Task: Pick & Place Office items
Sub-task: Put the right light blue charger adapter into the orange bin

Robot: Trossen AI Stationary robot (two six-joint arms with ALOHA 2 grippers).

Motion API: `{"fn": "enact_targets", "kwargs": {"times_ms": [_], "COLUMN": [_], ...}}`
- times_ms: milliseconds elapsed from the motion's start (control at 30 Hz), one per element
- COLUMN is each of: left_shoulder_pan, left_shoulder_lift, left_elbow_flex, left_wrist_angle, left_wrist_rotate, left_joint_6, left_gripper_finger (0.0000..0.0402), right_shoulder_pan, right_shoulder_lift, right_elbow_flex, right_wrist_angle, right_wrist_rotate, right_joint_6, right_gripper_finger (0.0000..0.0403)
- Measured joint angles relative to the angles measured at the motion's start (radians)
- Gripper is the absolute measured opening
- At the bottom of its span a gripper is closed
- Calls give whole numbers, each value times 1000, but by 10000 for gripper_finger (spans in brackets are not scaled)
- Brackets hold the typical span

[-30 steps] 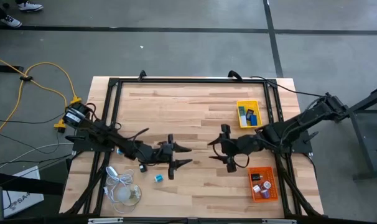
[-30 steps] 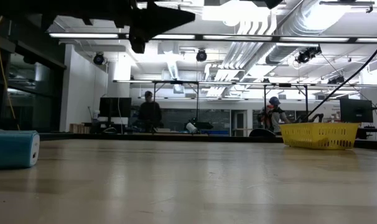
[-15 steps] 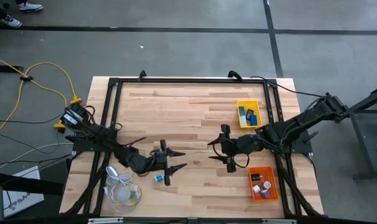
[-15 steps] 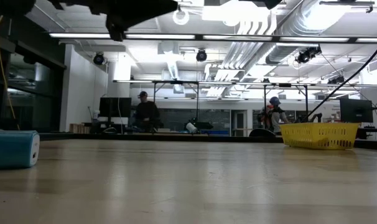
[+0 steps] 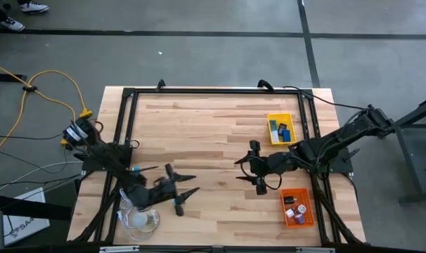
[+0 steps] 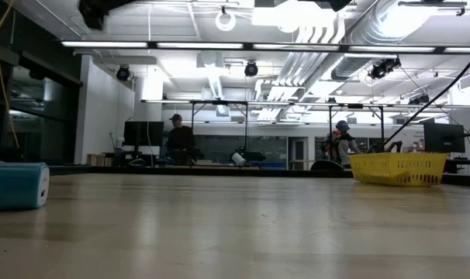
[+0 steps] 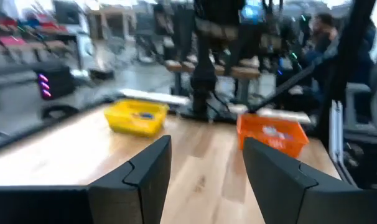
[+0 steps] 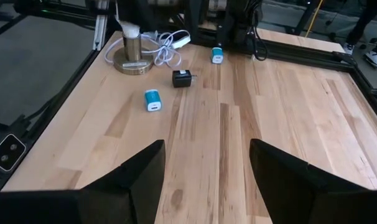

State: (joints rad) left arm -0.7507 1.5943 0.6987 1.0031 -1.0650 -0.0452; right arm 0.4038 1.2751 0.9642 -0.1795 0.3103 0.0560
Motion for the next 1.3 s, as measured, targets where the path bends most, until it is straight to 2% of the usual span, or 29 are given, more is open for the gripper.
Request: {"fn": "enact_targets", "kwargs": {"times_ms": [100,267,500,667,733,833,900,1133,1200,1300], "left_shoulder_pan": [-51,-126,-152,-119,-96,-58,-26,149,192,224], "left_shoulder_lift": [-40,-76,-75,-74,-74,-74,-74,-72,-66,-66], "left_elbow_flex": [1,20,34,34,34,34,34,35,35,38], "left_wrist_angle": [8,14,26,26,26,18,-8,-238,-260,-254], "left_wrist_rotate": [-140,-481,-504,-487,-419,-229,-92,488,563,580], "left_joint_6": [118,316,440,487,499,512,469,5,-73,-48], "left_gripper_finger": [194,194,194,194,194,194,194,194,194,194], "right_shoulder_pan": [0,0,0,0,0,0,0,0,0,0], "right_shoulder_lift": [0,0,0,0,0,0,0,0,0,0], "right_elbow_flex": [0,0,0,0,0,0,0,0,0,0], "right_wrist_angle": [2,4,4,4,4,4,4,4,4,4], "right_wrist_rotate": [0,0,0,0,0,0,0,0,0,0], "right_joint_6": [0,0,0,0,0,0,0,0,0,0], "right_gripper_finger": [221,221,221,221,221,221,221,221,221,221]}}
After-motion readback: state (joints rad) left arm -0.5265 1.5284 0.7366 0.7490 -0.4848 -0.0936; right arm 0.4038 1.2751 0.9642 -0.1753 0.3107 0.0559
